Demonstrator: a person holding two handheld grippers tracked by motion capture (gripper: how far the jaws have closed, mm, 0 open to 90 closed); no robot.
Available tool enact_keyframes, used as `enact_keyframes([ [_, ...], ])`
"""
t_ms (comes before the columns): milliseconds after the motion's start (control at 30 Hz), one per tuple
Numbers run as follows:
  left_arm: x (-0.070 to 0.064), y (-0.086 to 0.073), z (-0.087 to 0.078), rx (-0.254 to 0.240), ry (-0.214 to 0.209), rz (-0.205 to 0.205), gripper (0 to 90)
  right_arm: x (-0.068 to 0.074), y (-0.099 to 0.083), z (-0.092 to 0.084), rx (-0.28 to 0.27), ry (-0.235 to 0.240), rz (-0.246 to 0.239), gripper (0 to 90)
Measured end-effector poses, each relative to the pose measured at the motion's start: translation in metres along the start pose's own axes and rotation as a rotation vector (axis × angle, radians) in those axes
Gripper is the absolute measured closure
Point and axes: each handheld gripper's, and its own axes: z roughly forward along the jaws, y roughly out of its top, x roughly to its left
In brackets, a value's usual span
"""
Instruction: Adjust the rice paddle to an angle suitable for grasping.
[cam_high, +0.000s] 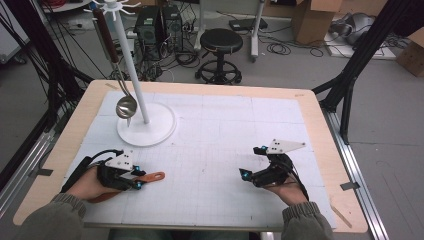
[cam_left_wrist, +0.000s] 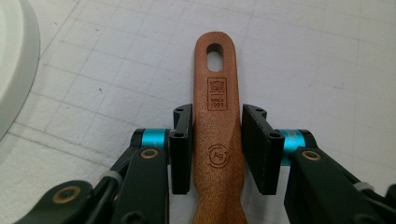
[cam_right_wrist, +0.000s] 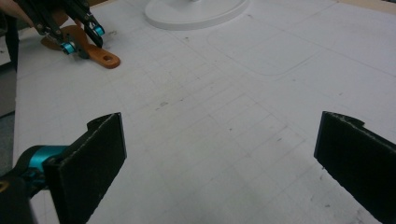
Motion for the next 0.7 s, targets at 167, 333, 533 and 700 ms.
enact_keyframes([
  [167, 0.0002, -0.0005, -0.0001, -0.004, -0.004, -0.017, 65.2, 0.0028, 0.0006, 0.0054, 0.017, 0.012, -0.012, 1.3],
  [333, 0.0019, -0.0021, -0.001, 0.002, -0.018, -0.032, 64.0, 0.0024, -0.0003, 0.0045, 0.017, 0.012, -0.009, 1.3],
  [533, 0.0011, -0.0015, -0.0007, 0.007, -0.013, -0.03, 65.2, 0.0039, -0.0002, 0.0061, 0.022, 0.015, -0.012, 1.3],
  [700, 0.0003, -0.0003, -0.0014, 0.006, -0.009, -0.02, 65.4, 0.0055, 0.0007, 0.0081, 0.019, 0.024, -0.008, 1.3],
])
